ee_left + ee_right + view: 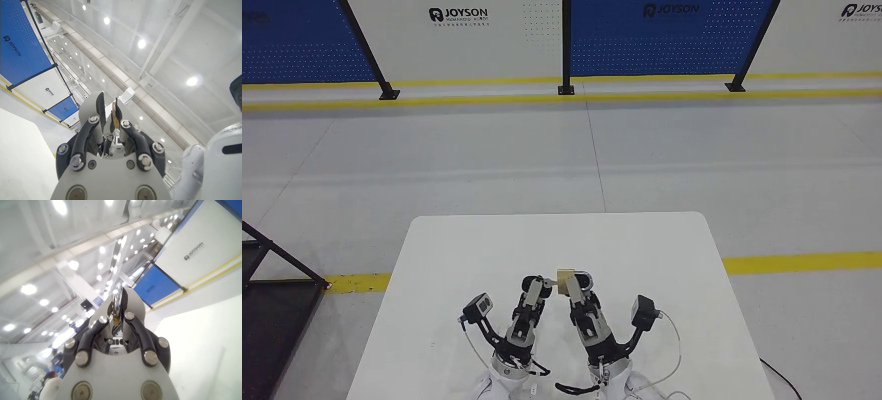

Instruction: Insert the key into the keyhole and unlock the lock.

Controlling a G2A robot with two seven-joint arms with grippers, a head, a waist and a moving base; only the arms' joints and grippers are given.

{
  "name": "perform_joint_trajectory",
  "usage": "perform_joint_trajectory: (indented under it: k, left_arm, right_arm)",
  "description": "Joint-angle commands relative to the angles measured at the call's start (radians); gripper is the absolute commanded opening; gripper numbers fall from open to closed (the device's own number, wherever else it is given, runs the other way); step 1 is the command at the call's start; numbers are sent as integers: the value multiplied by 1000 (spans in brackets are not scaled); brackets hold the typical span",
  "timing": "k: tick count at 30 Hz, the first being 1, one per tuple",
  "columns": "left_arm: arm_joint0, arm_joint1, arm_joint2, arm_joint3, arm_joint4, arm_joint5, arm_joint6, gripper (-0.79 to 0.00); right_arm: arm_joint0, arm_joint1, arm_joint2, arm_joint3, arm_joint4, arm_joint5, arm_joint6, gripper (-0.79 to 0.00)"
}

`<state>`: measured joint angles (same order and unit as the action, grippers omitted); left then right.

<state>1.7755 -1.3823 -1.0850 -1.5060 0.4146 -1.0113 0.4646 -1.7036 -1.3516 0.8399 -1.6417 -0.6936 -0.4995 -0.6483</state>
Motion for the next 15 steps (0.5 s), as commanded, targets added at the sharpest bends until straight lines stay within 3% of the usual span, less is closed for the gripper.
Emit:
perform_joint_trajectory:
  k: [1,12,15]
  left_arm:
    - [1,0,-1,-4,-1,0,-5,-625]
    - [-2,-6,-5,-3,2,15,-17,-659]
    - [-2,-7,-5,-1,2,21,-21,-782]
  right_arm:
    - [-2,0,1,0,0,-2,4,-785]
    - [-9,-3,9,-4,1,-3,22,-785]
    - [-11,-3,11,-5,-1,-4,24,-785]
